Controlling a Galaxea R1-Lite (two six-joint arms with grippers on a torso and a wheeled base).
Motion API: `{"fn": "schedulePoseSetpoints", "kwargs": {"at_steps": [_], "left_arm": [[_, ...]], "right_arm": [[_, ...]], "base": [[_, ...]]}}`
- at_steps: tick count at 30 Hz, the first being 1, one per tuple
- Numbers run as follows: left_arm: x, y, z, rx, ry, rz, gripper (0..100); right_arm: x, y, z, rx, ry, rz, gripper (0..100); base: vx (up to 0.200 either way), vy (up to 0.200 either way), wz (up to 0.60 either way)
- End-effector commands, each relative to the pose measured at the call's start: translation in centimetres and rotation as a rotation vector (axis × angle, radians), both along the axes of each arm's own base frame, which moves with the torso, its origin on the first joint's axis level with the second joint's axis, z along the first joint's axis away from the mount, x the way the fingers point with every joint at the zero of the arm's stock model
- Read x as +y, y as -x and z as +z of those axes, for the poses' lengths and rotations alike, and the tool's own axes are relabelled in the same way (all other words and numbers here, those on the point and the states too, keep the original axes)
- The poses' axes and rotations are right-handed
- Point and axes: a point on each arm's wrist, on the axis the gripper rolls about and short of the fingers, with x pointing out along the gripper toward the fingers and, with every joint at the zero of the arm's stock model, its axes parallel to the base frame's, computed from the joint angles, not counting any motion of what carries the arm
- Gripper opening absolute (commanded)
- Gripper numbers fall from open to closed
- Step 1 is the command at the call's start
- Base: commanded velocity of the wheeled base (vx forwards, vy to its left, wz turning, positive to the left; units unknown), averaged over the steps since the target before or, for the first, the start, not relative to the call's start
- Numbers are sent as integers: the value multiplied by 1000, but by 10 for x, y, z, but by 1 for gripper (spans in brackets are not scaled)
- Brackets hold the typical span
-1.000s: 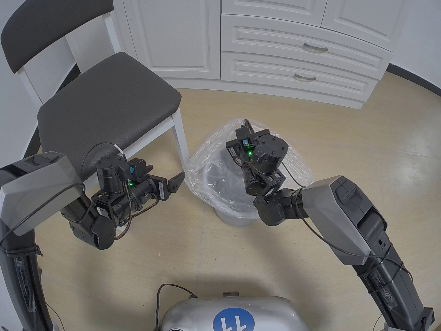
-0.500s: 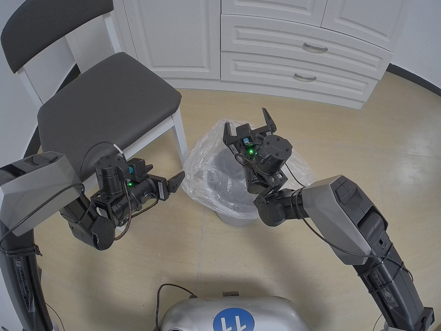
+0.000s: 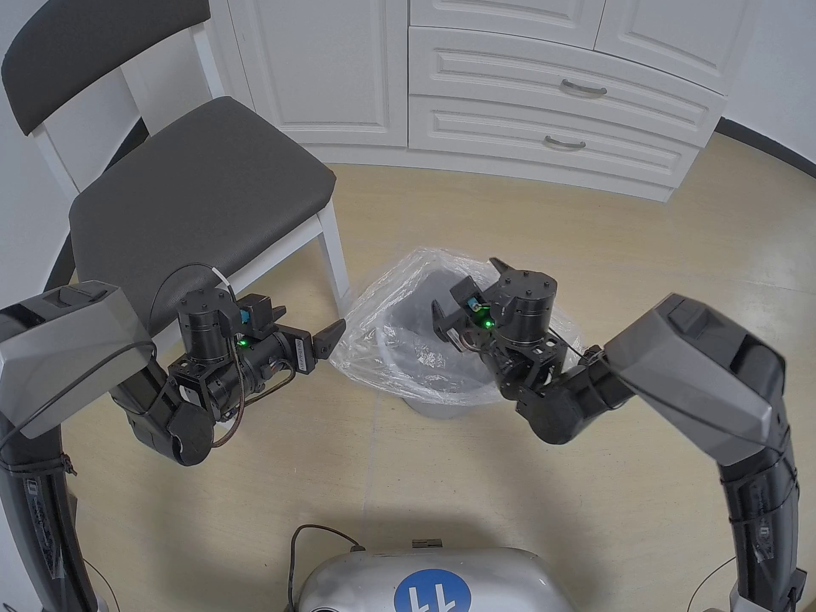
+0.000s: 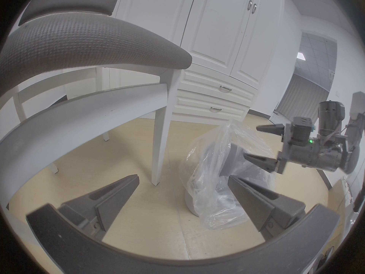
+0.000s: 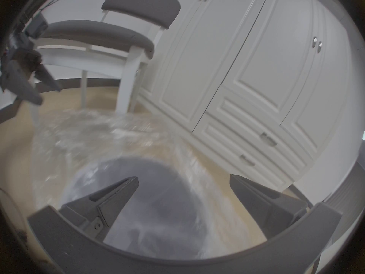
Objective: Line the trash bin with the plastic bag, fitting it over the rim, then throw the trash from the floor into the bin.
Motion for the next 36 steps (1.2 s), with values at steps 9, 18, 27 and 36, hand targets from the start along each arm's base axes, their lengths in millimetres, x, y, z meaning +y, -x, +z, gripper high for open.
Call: {"fn": "schedulePoseSetpoints", "kwargs": {"at_steps": [9,18,27,36], "left_arm": [[-32,21,-5,31,-9,-95,100],[-52,13,5,10,-8,-81,100],[-55,-14,2,77,-15,14,100],[-45,-25,-8,90,-26,34,100]], "right_arm": [[-74,111,56,459,-427,50,100],[-83,96,26,531,-545,-84,100],[-64,47,-16,408,-574,-183,100],[-67,25,-13,330,-625,-219,100]], "base": [[0,0,0],[0,0,0],[0,0,0],[0,0,0]]}}
